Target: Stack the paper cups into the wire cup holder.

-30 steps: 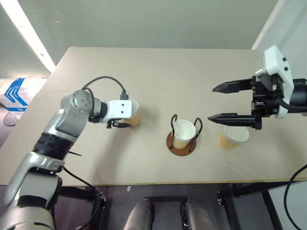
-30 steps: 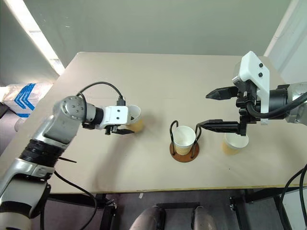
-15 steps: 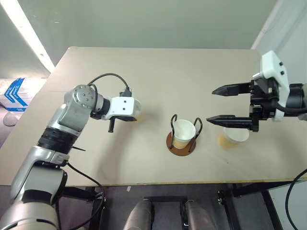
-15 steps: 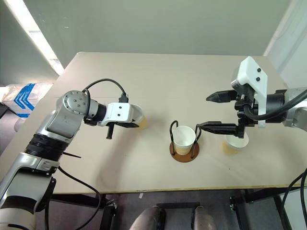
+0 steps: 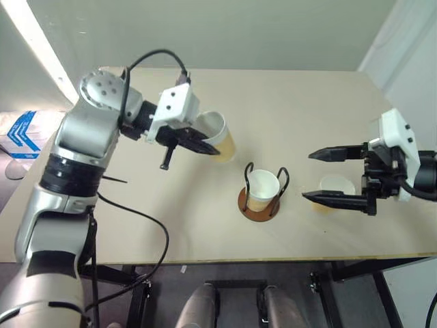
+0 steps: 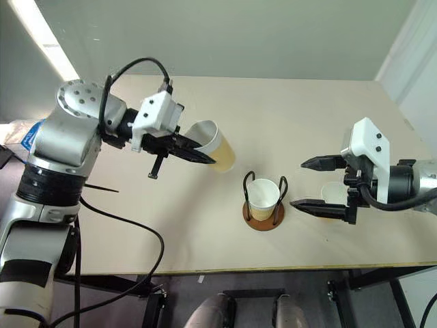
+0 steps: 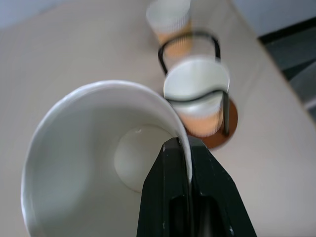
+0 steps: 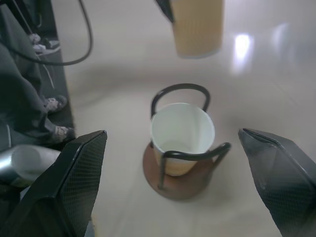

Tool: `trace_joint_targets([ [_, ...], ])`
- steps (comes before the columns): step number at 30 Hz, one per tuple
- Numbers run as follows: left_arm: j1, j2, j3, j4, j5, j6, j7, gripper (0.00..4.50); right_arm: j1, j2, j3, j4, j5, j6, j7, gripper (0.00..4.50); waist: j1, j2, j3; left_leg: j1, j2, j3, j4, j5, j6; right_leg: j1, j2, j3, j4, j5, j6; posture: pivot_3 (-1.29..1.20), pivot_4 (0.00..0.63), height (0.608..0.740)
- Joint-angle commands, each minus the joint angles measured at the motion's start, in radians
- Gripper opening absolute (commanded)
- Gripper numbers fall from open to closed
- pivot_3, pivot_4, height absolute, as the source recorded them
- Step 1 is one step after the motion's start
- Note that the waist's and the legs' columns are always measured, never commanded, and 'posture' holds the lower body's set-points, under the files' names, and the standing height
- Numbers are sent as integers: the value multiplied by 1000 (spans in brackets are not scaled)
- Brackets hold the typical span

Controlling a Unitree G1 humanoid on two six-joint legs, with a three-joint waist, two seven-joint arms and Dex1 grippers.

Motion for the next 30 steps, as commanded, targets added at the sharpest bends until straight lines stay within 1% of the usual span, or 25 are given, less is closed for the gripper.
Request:
trace_joint_targets([
  [1,-70,10,-14,-20,-96,34,-41,38,5,3,-62,-39,57,-12,-40,4500,0,0,0,0,0,0,0,0,0,1,0,0,0,0,0,0,150,740],
  [2,-74,14,-20,-17,-104,35,-41,38,7,0,-63,-40,64,-13,-47,4500,-1,0,0,1,0,0,1,0,1,1,0,1,0,0,0,0,150,740],
  [3,-77,17,-24,-15,-110,35,-41,38,10,-2,-63,-41,70,-15,-52,4500,-1,0,0,1,0,0,1,-2,5,1,0,1,0,0,0,0,150,740],
  [7,-91,19,-42,-9,-125,31,-41,38,23,-11,-73,-44,91,-22,-68,4500,-1,0,0,1,0,0,4,-2,6,2,0,1,0,0,0,0,150,740],
  [9,-191,-85,-137,70,-196,15,-41,38,67,1,-138,-79,120,-1,-121,4500,9,0,0,1,0,0,4,-2,6,3,0,1,0,0,0,0,150,740],
  [11,-249,-157,-213,147,-218,-32,-41,38,105,3,-185,-104,144,7,-162,4500,31,0,0,-1,-2,-4,6,-1,7,5,0,0,-1,0,1,0,150,740],
  [13,-276,-181,-251,192,-237,-70,-41,38,127,-4,-211,-118,170,11,-190,4500,32,1,0,-2,-7,-5,7,-1,10,6,-3,2,-3,1,2,0,150,740],
  [15,-305,-204,-275,224,-261,-98,-41,38,149,-10,-239,-133,197,17,-218,4500,22,0,0,-1,-8,-2,7,-4,11,6,-5,3,-3,2,5,0,150,740],
  [16,-314,-210,-292,236,-267,-118,-41,38,159,-13,-250,-142,211,19,-233,4500,17,0,0,-1,-7,0,7,-4,11,6,-5,3,-3,3,9,0,150,740],
  [17,-320,-211,-306,246,-272,-134,-41,38,167,-17,-256,-147,222,19,-245,4500,13,0,0,-1,-7,0,7,-4,11,6,-5,4,-3,6,16,0,150,740],
  [18,-324,-210,-322,253,-277,-148,-41,38,175,-20,-263,-151,233,18,-255,4500,11,1,0,-1,-7,1,7,-4,10,6,-5,4,-3,5,18,0,150,740],
  [20,-324,-203,-373,257,-278,-189,-41,38,203,-20,-289,-164,252,17,-281,4500,10,1,0,-1,-7,1,6,-1,6,6,-5,4,-3,4,21,0,150,740],
  [24,-327,-188,-452,282,-256,-282,-41,38,252,-24,-327,-183,289,10,-324,4500,12,1,0,-1,-8,0,6,-2,5,6,-5,5,-3,-1,26,0,150,740],
  [30,-334,-174,-525,306,-234,-384,-41,38,338,-74,-444,-158,273,23,-285,4500,18,1,0,-5,-9,0,7,-5,6,5,-5,6,-6,-3,29,0,150,740],
])
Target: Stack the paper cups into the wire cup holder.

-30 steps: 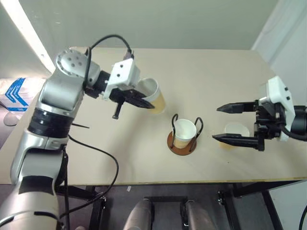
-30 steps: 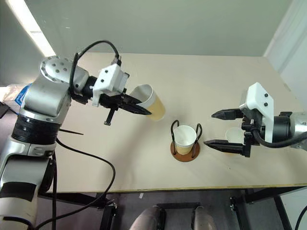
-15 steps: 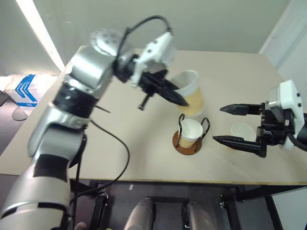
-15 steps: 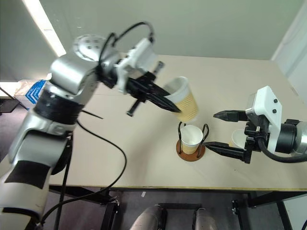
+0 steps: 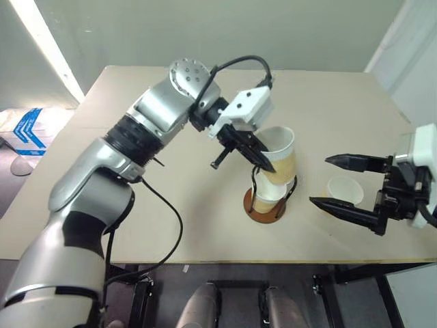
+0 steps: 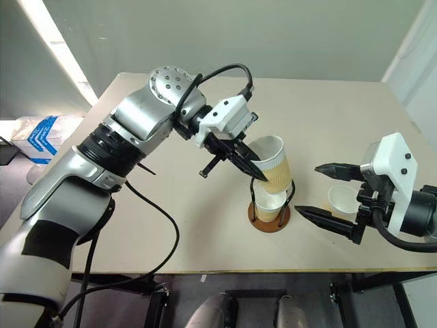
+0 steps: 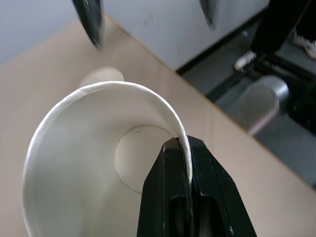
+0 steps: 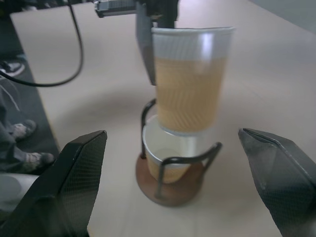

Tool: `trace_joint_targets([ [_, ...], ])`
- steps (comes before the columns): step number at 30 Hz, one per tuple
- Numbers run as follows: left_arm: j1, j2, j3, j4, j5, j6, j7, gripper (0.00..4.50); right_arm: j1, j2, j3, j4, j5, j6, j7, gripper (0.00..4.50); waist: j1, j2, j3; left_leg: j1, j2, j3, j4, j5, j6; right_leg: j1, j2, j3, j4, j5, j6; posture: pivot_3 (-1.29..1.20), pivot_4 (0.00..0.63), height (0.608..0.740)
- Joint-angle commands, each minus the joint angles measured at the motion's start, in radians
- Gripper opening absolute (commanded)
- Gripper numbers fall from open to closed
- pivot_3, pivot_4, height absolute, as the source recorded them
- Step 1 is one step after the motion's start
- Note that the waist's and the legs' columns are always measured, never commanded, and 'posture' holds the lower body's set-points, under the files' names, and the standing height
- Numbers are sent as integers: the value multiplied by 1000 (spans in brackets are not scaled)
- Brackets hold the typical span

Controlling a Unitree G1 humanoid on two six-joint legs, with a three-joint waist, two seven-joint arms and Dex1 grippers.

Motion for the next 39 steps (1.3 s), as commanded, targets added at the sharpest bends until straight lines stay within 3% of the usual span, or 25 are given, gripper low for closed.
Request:
trace_joint_targets([
  [1,-34,6,-17,10,12,-77,-36,38,35,-35,-108,17,-13,0,34,4500,5,0,0,0,0,0,0,-1,0,0,0,0,-1,0,0,0,150,740],
  [7,-36,-20,-44,22,10,-102,-36,38,94,-56,-190,21,-30,0,61,4500,8,0,0,-1,0,0,0,-5,1,0,0,-1,-3,0,0,0,150,740],
  [24,-57,-76,-125,86,110,-281,-36,38,138,-57,-258,-12,13,27,14,4500,10,0,0,-1,0,1,5,-9,3,1,-1,-1,-2,0,0,0,150,740],
  [27,-52,-108,-89,111,134,-273,-36,661,139,-59,-251,-13,7,23,4,4500,10,0,0,-1,0,1,8,-11,4,1,-1,-1,-1,0,0,0,150,740],
  [38,-64,-139,52,142,99,-179,-36,4447,148,-70,-177,-1,-59,16,-41,4500,9,0,0,-2,0,2,15,-14,4,1,-1,-1,3,0,1,0,150,740],
  [39,-66,-143,75,151,96,-167,-36,4447,150,-71,-169,1,-72,14,-41,4500,10,0,0,-2,0,2,15,-14,4,1,-1,-1,3,0,1,0,150,740],
])
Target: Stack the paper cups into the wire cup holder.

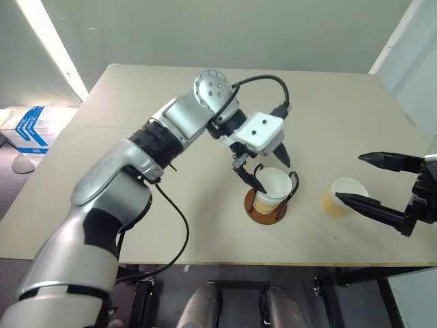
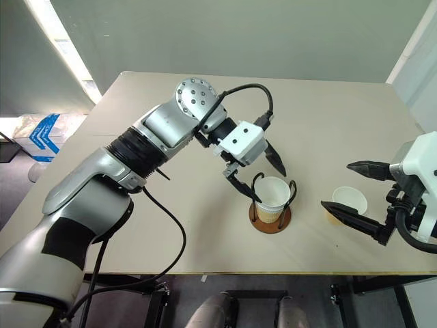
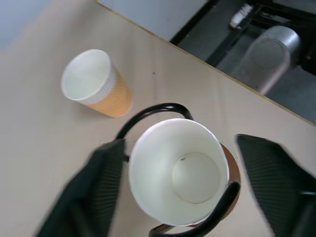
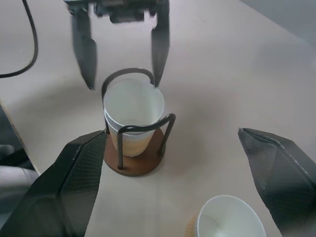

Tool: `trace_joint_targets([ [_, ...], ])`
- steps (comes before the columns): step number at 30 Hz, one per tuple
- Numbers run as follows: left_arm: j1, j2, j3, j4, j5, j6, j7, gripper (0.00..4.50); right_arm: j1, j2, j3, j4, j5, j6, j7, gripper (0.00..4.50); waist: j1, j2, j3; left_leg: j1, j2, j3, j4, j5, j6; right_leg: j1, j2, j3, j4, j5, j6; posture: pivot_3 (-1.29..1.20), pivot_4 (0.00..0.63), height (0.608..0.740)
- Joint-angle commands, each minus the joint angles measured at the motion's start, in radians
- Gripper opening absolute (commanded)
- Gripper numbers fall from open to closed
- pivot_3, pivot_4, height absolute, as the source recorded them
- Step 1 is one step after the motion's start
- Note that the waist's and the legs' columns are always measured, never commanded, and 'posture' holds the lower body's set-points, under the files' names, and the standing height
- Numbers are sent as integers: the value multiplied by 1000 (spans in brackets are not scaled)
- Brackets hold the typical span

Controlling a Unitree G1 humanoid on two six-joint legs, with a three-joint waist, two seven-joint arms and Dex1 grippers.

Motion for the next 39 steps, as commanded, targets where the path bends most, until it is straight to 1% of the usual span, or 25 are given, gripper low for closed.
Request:
trace_joint_targets([
  [1,-45,-21,118,31,-26,44,-34,4447,3,-25,23,7,-57,-16,-11,4500,0,0,0,0,0,0,0,0,0,0,0,0,0,0,0,0,150,740],
  [2,-46,-28,143,49,-17,49,-34,4447,7,-26,31,8,-72,-18,-6,4500,0,0,0,0,0,0,0,0,0,0,0,0,0,0,0,0,150,740],
  [6,-40,-33,295,159,16,81,-8,4447,52,-67,116,19,-216,-65,51,4500,0,1,0,0,0,0,0,0,0,0,0,0,0,0,0,0,150,740],
  [8,-16,-21,359,166,16,124,13,4447,45,-84,168,53,-266,-92,66,4500,-1,1,0,1,0,1,0,0,0,0,0,0,0,-1,1,0,150,740],
  [9,11,-4,386,155,22,147,30,4447,50,-108,210,80,-316,-117,82,4500,-1,2,-1,0,0,1,0,0,0,-1,0,0,0,-1,1,0,150,740],
  [12,117,54,448,80,47,222,86,4447,71,-167,331,153,-454,-197,136,4500,-4,4,-2,2,0,2,0,0,0,0,0,1,0,-1,1,0,150,740],
  [15,213,95,501,-16,62,294,138,4447,68,-185,414,212,-537,-270,180,4500,-7,5,-3,3,1,3,0,1,-2,0,2,2,1,-1,2,0,150,740],
  [19,388,154,599,-201,46,424,267,4447,-13,-199,565,316,-625,-358,236,4500,-7,5,-3,2,1,3,0,4,0,-1,2,2,2,-1,2,0,150,740],
  [21,453,156,630,-285,46,477,328,4447,-60,-191,626,351,-655,-386,256,4500,-6,5,-3,2,1,3,1,4,0,0,2,2,1,-1,2,0,150,740],
  [25,531,149,667,-413,42,560,409,4447,-132,-174,721,397,-707,-418,292,4500,-1,5,-3,3,1,3,1,6,1,1,2,2,2,-1,1,0,150,740],
  [31,586,144,690,-513,41,620,473,4447,-165,-153,798,400,-765,-432,327,4500,-4,5,-2,6,1,3,1,7,1,4,1,2,2,0,-2,0,150,740],
  [34,598,144,696,-539,35,640,481,4500,-172,-137,831,381,-786,-426,332,3976,-8,5,-2,11,1,3,0,6,0,7,2,2,2,0,-3,0,150,740],
  [39,613,136,691,-555,40,654,490,4500,-193,-106,874,368,-814,-421,332,2160,-11,5,-2,12,1,3,0,6,0,8,2,2,2,1,-7,0,150,740],
])
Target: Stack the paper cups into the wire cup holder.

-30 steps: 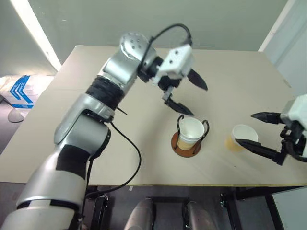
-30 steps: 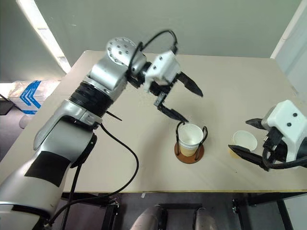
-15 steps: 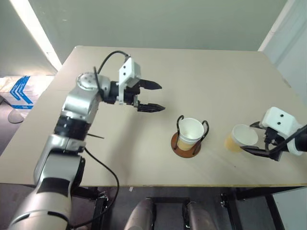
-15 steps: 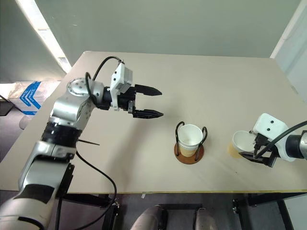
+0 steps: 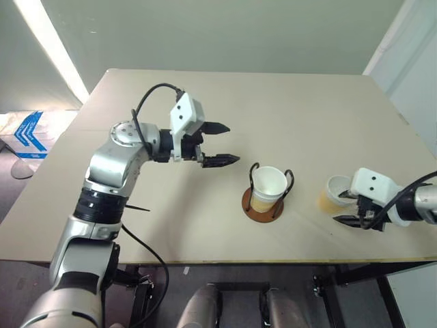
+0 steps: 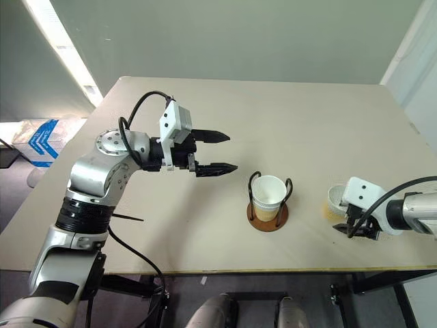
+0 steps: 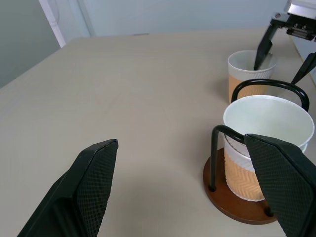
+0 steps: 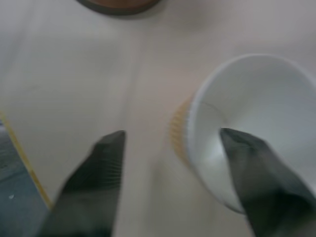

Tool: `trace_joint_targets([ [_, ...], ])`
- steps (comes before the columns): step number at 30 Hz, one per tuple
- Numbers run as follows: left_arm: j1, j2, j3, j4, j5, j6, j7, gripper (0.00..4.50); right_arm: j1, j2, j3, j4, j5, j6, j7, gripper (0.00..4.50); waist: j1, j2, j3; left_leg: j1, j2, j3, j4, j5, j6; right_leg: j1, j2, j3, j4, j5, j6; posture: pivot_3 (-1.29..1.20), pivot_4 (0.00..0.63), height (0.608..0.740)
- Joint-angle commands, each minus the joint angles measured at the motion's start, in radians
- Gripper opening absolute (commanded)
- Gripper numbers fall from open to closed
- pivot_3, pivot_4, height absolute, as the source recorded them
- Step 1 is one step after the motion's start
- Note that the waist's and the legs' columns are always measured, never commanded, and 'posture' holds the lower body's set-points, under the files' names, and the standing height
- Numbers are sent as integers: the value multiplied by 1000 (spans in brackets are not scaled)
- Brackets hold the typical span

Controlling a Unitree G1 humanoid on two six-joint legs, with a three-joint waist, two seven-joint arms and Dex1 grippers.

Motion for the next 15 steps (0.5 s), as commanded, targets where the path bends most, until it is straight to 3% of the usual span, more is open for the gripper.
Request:
trace_joint_targets([
  [1,4,-3,24,-50,-9,6,12,4500,-34,13,14,-32,-27,4,8,1797,-1,0,0,0,0,0,0,0,0,0,0,0,0,0,-2,0,150,740],
  [6,20,-11,21,-49,-8,8,14,4500,-54,21,45,-35,-66,-11,20,30,-1,0,0,0,0,0,0,1,2,0,0,0,-1,2,-6,0,150,740],
  [10,49,10,25,-60,-36,13,-37,4500,-79,19,38,-31,-84,-17,39,30,-2,0,0,0,0,-1,0,1,2,0,0,0,-1,2,-7,0,150,740],
  [15,101,108,40,-58,-99,61,-190,4500,-202,-64,-96,-64,29,21,164,30,-7,1,0,-1,0,-1,-2,0,0,-2,1,1,0,0,-9,0,150,740],
])
